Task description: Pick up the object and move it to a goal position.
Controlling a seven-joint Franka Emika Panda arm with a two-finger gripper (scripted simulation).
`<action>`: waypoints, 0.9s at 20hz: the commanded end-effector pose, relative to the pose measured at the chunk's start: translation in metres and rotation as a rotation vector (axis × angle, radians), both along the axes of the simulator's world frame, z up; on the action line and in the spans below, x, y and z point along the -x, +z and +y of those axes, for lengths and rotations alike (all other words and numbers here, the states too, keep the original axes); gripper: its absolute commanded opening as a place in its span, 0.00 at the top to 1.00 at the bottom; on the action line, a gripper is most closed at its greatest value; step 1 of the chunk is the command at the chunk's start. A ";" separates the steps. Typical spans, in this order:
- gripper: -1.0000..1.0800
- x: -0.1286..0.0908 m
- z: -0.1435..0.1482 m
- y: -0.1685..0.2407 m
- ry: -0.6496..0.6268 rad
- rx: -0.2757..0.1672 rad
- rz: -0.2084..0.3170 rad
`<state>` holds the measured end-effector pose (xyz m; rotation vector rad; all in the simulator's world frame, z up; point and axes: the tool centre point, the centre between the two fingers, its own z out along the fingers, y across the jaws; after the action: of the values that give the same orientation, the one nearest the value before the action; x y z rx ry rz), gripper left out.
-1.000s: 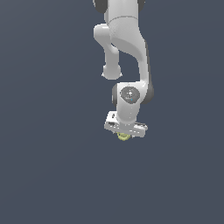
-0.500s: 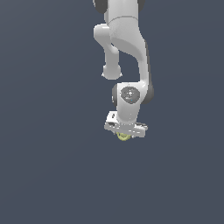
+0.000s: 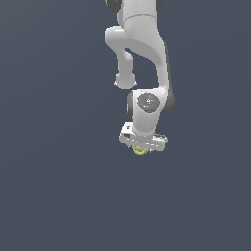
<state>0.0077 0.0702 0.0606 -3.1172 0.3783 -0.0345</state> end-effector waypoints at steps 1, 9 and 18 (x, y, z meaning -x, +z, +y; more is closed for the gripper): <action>1.00 0.006 0.003 0.006 0.001 0.000 0.000; 1.00 0.043 0.021 0.040 0.003 0.000 0.006; 1.00 0.100 0.048 0.094 0.006 0.000 0.014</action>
<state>-0.0825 0.1140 0.1456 -3.1198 0.3693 -0.0141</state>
